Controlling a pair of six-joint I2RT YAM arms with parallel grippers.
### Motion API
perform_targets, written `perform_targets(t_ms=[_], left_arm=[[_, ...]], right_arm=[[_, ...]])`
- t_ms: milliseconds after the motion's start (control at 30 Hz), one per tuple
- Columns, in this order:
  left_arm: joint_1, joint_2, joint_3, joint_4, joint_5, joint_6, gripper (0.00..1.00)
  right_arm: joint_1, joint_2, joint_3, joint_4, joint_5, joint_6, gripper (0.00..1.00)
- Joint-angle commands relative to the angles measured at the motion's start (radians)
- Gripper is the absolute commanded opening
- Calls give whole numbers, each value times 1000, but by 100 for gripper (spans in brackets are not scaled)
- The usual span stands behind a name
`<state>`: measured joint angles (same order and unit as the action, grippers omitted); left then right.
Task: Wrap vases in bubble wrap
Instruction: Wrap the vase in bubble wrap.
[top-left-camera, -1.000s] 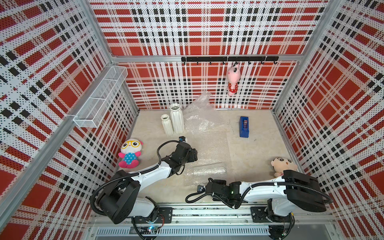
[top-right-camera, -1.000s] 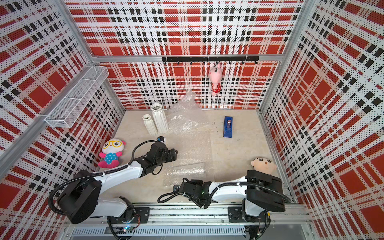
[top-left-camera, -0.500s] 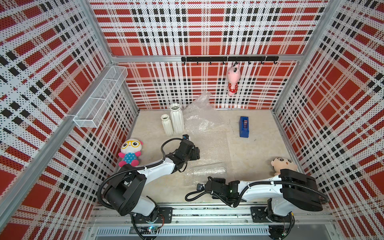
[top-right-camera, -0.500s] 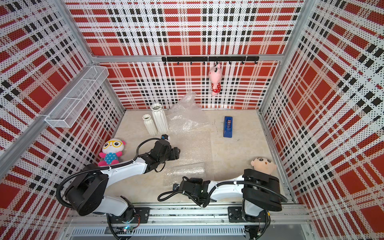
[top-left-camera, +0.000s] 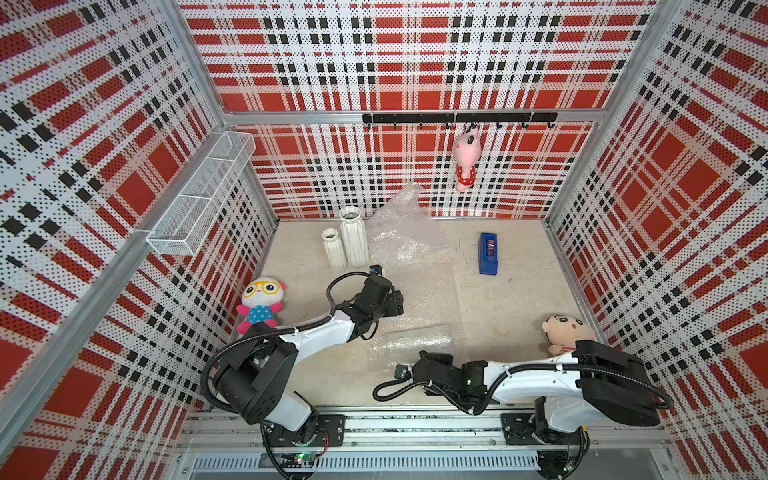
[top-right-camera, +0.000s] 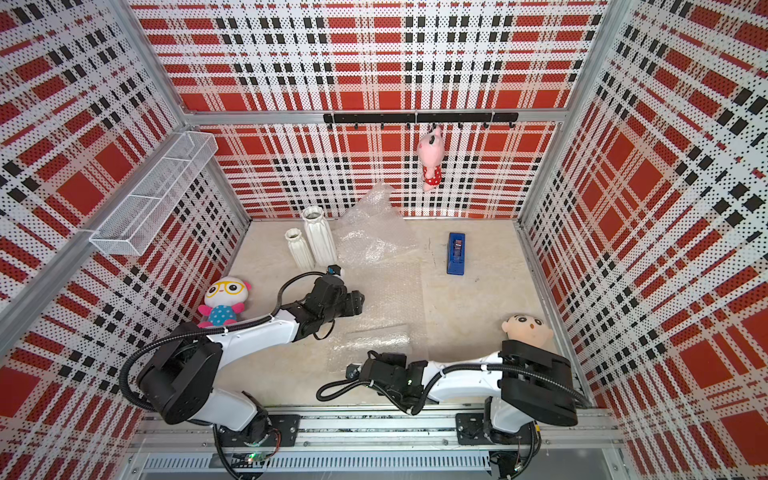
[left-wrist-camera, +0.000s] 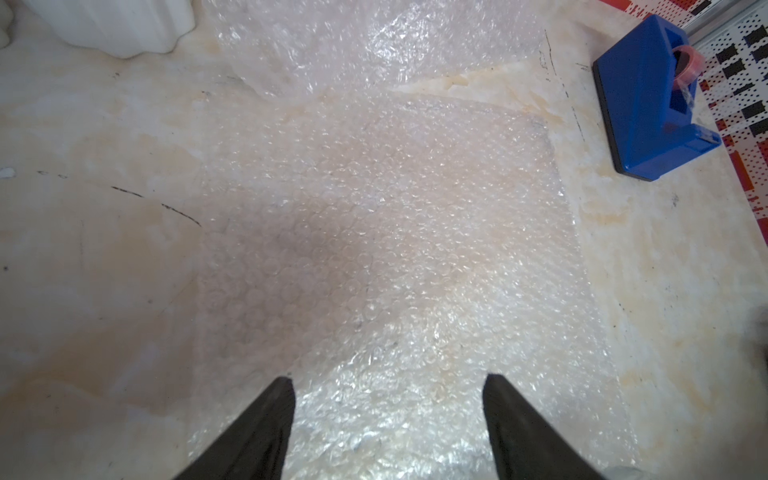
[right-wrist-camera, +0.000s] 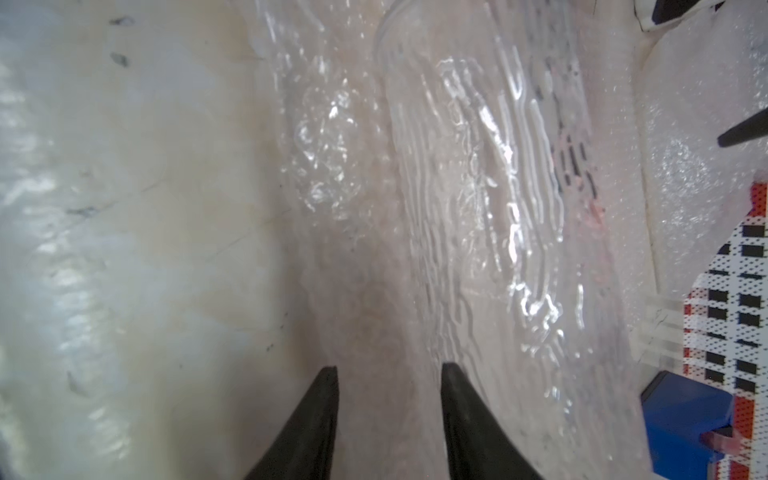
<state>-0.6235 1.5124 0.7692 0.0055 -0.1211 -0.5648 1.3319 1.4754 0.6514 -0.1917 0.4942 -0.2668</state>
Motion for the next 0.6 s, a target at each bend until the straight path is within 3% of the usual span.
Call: perform_targets(t_ms=[0,133,267,367,567], left_arm=[[-5,12,16,-12,-12,17,76],[-4,24,17,-7,-6,20,76],[-5,37,20,-6,1,24,76],[-7,46,25,-6,7,28,76],[-18,73,41,-7,9,32,76]], right_arm=[[-4,-17,-22,-8,1,-15,55],[-9,13,-16,1,-15,-26,58],[-19,48,-2,10,-9,-32,54],[-23,54,1,18,-10,-38,46],[-26,29,-1,23,-25,-37,19]])
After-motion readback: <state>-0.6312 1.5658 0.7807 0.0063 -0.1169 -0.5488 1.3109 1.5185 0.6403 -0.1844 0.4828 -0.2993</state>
